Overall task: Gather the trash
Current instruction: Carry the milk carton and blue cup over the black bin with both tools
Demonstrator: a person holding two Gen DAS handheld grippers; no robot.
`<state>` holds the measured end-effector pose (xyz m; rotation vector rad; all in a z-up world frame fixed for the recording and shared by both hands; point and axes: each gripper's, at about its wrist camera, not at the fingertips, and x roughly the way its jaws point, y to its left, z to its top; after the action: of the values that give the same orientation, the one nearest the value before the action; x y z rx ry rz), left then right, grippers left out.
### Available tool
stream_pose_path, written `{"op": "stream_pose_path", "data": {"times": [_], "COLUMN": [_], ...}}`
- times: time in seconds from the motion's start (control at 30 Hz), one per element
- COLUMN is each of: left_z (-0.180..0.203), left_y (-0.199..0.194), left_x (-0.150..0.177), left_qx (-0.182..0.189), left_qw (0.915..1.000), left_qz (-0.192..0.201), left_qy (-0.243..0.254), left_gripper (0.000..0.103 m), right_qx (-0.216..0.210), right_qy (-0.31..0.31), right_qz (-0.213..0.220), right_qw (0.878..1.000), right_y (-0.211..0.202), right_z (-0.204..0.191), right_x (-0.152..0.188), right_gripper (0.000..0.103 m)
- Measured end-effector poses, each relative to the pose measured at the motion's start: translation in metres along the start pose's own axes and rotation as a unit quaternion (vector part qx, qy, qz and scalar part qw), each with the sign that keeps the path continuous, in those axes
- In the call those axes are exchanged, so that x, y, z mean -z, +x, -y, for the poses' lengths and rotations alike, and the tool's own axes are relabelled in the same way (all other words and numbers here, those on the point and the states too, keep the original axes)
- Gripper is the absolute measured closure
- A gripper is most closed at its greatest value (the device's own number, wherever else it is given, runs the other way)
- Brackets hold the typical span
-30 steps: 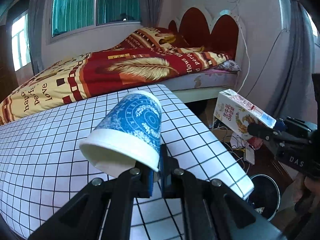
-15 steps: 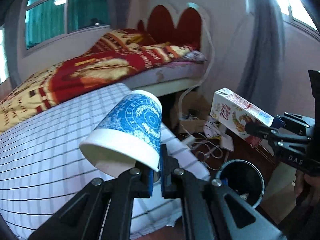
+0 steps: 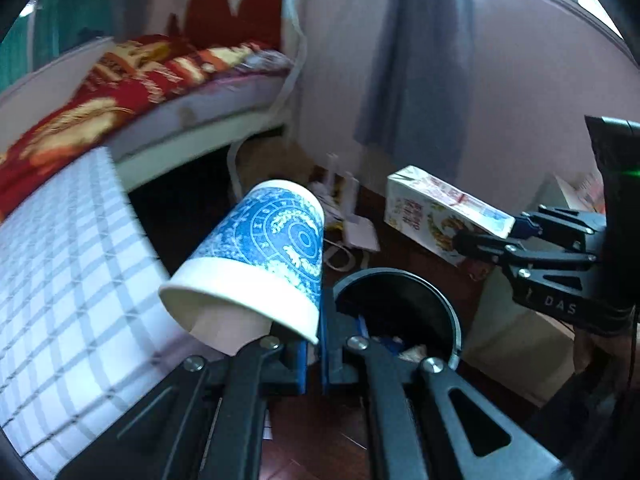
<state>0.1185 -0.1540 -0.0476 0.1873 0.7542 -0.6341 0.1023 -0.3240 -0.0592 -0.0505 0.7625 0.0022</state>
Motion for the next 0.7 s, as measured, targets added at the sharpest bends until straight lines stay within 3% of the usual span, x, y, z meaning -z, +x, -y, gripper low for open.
{"op": "stream_pose_path", "data": {"times": [0.37,0.7], "left_z": [0.043,0.058], "left_y": [0.073,0.113], "left_x": [0.023,0.036], "left_qx": [0.070,0.099], "left_qw": [0.9937,0.9853], "left_qz": [-0.087,-0.139], "left_qy": [0.005,-0.002], "left_gripper": [0.097,0.097], "right_qx": [-0.009,-0.029], "right_qy": [0.012,0.009], "right_qz": [-0.084,-0.139], "right_qw": [0.996,0.990], "right_y": [0.033,0.076], "right_z": [0.039,0.048], "right_x": [0.073,0.098], "right_gripper": [0.065,0.065]}}
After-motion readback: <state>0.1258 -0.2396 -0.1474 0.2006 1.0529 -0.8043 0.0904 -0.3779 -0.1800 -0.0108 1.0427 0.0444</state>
